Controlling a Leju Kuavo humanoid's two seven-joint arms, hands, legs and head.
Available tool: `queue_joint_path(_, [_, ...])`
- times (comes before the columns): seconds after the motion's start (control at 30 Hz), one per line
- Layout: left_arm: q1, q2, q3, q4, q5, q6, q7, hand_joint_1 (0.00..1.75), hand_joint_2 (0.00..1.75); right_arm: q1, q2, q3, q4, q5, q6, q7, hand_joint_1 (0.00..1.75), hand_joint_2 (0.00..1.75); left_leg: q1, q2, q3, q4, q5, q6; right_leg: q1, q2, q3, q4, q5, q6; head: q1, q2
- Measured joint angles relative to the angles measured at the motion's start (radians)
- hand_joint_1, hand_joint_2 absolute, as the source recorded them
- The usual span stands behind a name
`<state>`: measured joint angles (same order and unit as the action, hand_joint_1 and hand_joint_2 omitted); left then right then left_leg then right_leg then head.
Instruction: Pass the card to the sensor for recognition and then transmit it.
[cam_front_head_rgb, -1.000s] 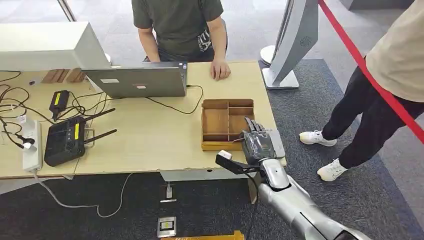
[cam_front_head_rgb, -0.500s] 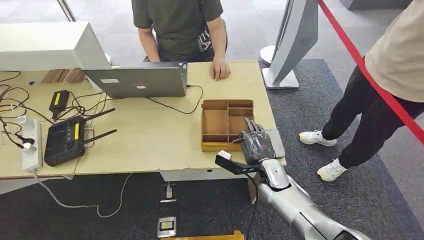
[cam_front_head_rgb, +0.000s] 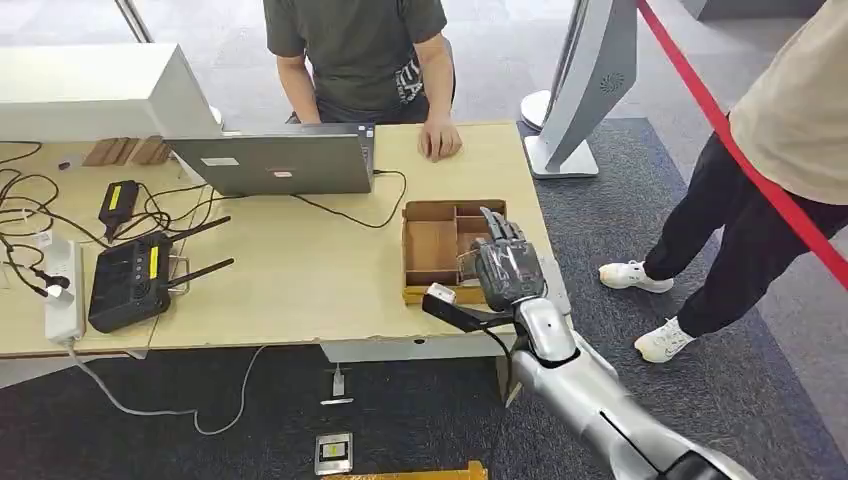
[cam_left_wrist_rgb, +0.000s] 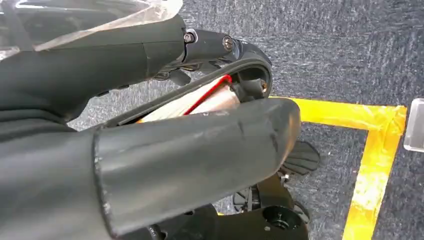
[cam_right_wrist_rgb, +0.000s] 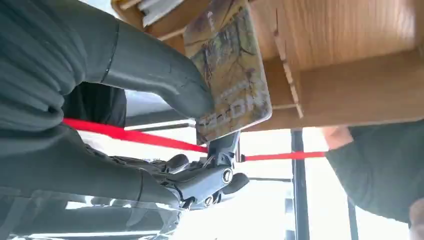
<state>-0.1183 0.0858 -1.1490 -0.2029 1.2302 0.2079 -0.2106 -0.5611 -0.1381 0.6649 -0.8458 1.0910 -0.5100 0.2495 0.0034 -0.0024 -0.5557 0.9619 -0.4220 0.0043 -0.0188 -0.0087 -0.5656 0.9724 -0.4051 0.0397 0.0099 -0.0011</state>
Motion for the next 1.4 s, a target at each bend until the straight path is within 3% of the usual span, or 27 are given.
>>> queue_joint_path(0.7, [-0.001, 0.0, -0.002, 0.0, -0.043, -0.021, -0.002, 0.0, 0.0, -0.016, -0.034, -0.031, -0.117, 0.06, 0.029, 0.004, 1.75, 1.75, 0.0, 0.0, -0.001, 0.0, 0.0, 0.0, 0.0, 0.0, 0.0, 0.0, 0.0, 0.0, 0.0, 0.0])
queue_joint_path(1.0, [-0.004, 0.0, -0.003, 0.0, -0.061, -0.03, -0.009, 0.0, 0.0, -0.181, 0.029, -0.007, -0.078, 0.093, 0.091, -0.013, 1.75, 1.75, 0.0, 0.0, -0.001, 0.0, 0.001, -0.001, 0.0, 0.0, 0.0, 0.001, 0.0, 0.0, 0.0, 0.0])
queue_joint_path(1.4, [-0.004, 0.001, -0.004, 0.0, -0.062, -0.028, 0.001, 0.0, 0.0, -0.344, 0.132, 0.033, 0.09, 0.084, 0.108, -0.03, 1.75, 1.75, 0.0, 0.0, -0.001, 0.0, 0.001, -0.001, 0.0, 0.0, -0.001, 0.001, 0.0, 0.0, 0.0, 0.0])
